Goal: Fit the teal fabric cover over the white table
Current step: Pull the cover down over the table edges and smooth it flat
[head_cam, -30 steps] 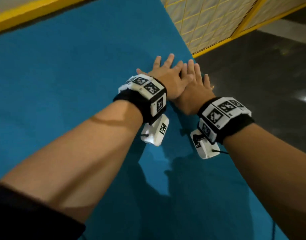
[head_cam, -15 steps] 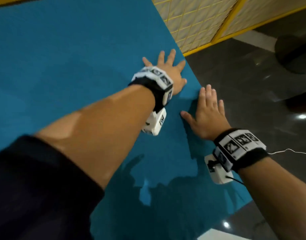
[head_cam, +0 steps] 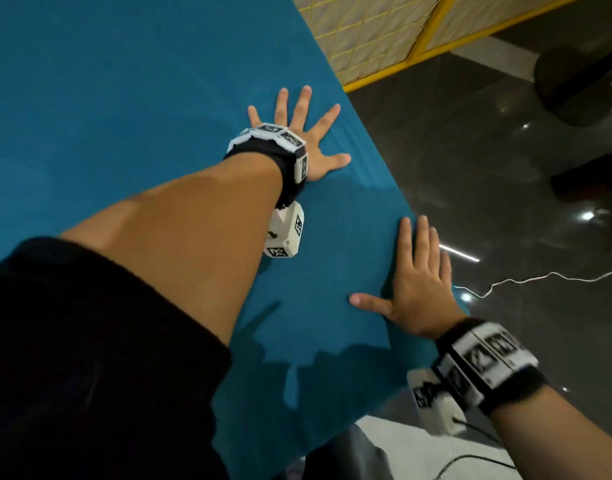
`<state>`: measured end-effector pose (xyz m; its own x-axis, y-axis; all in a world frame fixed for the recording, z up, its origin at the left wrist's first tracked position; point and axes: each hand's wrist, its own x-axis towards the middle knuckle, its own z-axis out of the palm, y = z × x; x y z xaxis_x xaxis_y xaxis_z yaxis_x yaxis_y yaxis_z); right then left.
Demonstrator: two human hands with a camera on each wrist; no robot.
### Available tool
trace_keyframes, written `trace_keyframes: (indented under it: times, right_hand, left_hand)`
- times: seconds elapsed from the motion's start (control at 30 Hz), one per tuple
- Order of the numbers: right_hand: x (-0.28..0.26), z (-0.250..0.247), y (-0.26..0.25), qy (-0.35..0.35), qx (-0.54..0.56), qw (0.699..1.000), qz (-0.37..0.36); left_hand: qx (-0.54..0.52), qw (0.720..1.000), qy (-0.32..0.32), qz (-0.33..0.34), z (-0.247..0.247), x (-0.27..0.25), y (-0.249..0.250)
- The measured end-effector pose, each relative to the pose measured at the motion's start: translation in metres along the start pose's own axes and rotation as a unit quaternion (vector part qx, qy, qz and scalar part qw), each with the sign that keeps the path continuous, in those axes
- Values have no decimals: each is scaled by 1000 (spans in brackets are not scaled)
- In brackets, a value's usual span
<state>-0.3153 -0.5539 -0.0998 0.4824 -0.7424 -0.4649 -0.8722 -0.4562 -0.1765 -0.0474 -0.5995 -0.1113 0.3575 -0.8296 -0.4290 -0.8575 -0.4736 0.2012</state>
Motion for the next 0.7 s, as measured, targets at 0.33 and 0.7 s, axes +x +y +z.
trace_keyframes:
  times: [0.33, 0.7]
  right_hand:
    - [-36, -4, -5, 8, -10, 991, -135]
    - [-66, 11, 83, -24, -117, 986, -119]
  left_hand:
    - [-4, 998, 64, -12, 3, 2, 2]
    - [12, 997, 76, -16, 5, 0, 3]
